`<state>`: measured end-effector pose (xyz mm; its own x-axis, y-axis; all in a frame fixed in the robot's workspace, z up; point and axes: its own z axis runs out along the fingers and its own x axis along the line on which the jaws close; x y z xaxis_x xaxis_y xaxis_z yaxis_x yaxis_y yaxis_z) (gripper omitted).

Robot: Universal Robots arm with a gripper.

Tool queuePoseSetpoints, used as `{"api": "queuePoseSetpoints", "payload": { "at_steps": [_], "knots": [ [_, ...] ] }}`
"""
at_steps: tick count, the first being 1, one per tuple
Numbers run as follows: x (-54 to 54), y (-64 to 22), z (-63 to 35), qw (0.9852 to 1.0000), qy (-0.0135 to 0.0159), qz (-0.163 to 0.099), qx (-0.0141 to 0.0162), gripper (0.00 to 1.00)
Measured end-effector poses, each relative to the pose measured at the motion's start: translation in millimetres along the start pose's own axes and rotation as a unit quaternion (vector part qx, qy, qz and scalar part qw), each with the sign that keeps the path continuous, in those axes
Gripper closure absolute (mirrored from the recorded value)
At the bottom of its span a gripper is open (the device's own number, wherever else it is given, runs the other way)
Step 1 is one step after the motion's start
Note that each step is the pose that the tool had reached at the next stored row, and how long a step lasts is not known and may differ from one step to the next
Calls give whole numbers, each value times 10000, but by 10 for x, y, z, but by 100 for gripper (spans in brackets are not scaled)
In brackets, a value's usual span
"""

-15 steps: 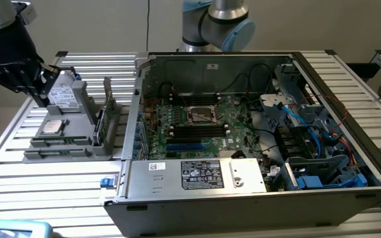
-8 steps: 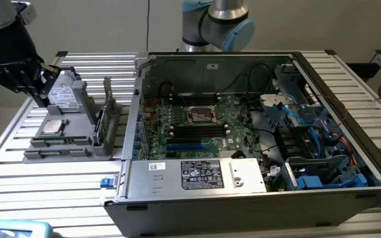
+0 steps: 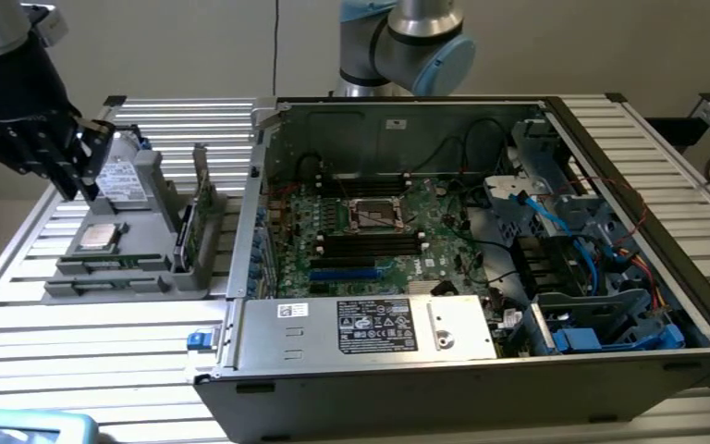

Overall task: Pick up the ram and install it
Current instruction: 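Pick up the ram and move it above insertion slot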

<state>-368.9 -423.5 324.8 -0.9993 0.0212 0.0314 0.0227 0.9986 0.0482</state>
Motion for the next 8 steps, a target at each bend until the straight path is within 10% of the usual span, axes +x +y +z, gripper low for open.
{"api": "queuePoseSetpoints", "payload": {
  "at_steps": [8],
  "knots": [
    [0,-1,22,9973,36,-728,23,69]
  ]
}}
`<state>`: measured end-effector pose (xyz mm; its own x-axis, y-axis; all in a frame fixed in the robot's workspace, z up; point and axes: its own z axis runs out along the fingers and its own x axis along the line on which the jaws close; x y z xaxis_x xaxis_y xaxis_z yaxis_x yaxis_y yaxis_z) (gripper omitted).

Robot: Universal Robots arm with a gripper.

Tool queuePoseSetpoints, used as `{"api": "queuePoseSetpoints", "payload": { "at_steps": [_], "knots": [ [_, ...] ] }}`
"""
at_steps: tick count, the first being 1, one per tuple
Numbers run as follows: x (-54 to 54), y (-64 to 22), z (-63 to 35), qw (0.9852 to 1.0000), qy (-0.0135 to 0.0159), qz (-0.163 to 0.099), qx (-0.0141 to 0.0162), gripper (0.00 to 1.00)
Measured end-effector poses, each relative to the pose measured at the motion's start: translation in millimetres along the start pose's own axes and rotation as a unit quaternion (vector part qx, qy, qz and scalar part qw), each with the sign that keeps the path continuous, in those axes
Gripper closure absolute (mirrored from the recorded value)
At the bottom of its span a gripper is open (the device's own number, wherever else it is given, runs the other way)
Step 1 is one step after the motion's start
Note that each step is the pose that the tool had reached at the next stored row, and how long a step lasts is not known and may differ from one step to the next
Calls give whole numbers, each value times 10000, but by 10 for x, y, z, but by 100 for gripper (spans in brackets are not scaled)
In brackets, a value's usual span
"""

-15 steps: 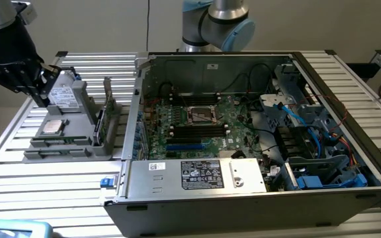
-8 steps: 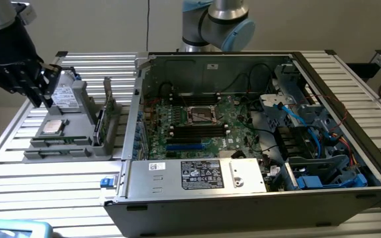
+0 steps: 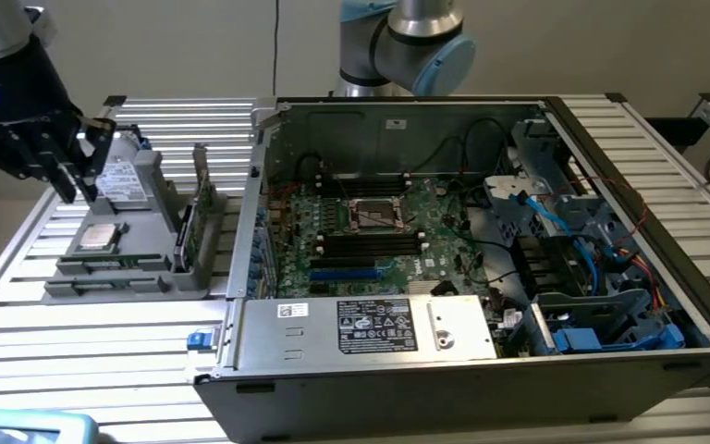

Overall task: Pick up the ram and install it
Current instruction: 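Pick up the ram and move it above insertion slot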

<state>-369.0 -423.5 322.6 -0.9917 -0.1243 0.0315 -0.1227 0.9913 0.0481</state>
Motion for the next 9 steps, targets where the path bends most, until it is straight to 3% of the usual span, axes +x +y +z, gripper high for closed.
{"api": "queuePoseSetpoints", "payload": {
  "at_steps": [4,9],
  "knots": [
    [0,0,11,9993,17,-364,11,69],
    [-1,-1,24,9967,39,-815,26,69]
  ]
}}
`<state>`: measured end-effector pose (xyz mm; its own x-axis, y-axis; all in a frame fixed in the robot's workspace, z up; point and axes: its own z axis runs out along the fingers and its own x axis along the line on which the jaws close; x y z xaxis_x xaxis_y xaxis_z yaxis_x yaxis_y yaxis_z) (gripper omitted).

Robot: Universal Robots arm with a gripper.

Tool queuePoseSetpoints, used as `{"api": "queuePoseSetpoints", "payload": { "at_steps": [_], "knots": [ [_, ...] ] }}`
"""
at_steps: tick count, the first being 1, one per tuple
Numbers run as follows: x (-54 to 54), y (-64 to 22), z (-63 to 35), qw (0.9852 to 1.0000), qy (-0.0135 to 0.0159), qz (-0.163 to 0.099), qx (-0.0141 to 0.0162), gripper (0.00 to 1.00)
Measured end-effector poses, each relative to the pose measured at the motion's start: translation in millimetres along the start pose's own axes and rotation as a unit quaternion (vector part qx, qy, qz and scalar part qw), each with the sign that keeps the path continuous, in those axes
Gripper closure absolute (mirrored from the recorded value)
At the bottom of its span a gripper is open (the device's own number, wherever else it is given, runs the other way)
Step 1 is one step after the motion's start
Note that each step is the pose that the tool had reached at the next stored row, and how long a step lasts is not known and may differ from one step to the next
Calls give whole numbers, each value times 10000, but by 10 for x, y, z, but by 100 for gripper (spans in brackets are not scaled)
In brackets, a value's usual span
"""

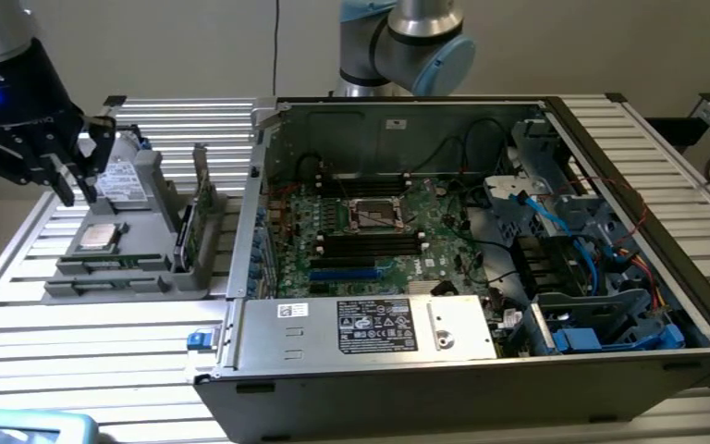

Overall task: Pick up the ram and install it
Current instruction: 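Pick up the ram and move it above insertion slot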

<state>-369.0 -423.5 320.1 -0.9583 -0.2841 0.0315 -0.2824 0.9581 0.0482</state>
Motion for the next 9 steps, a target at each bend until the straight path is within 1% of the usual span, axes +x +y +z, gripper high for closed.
{"api": "queuePoseSetpoints", "payload": {
  "at_steps": [2,5,7,9],
  "knots": [
    [0,0,5,9998,9,-185,6,69],
    [0,-1,11,9990,22,-454,14,69],
    [0,-1,14,9980,31,-633,20,69],
    [0,-1,17,9967,39,-815,26,69]
  ]
}}
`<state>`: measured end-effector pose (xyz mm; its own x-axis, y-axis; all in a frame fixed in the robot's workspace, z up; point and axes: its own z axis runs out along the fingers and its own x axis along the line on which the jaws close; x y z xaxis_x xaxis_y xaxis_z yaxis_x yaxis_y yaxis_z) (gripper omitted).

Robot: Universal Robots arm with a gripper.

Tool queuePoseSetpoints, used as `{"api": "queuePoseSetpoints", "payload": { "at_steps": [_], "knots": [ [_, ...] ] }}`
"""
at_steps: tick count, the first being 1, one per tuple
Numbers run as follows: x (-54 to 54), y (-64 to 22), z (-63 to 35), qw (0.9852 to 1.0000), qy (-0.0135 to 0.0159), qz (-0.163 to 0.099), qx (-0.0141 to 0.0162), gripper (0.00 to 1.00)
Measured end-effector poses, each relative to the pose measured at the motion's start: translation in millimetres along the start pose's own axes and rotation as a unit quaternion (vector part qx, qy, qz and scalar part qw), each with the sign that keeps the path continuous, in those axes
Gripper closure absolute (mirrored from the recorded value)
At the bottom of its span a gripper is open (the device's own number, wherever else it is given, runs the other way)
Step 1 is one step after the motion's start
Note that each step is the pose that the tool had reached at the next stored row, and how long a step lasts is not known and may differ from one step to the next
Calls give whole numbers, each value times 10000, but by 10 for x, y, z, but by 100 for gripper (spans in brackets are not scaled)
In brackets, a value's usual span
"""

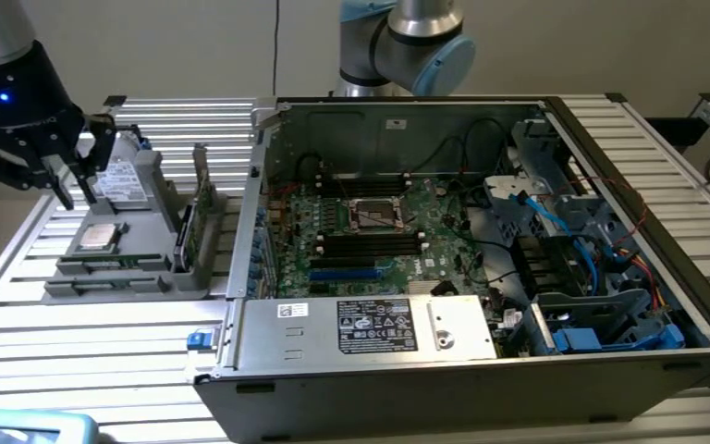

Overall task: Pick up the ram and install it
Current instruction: 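Pick up the ram and move it above insertion slot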

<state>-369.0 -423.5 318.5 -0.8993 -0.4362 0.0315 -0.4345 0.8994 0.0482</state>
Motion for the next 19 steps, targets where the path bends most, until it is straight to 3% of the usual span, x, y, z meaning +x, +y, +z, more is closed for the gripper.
{"api": "queuePoseSetpoints", "payload": {
  "at_steps": [5,9,14,19],
  "knots": [
    [0,0,6,9990,22,-457,14,69],
    [0,0,10,9967,40,-816,26,69],
    [-1,-1,15,9919,61,-1267,40,69],
    [-1,-1,27,9851,84,-1719,54,69]
  ]
}}
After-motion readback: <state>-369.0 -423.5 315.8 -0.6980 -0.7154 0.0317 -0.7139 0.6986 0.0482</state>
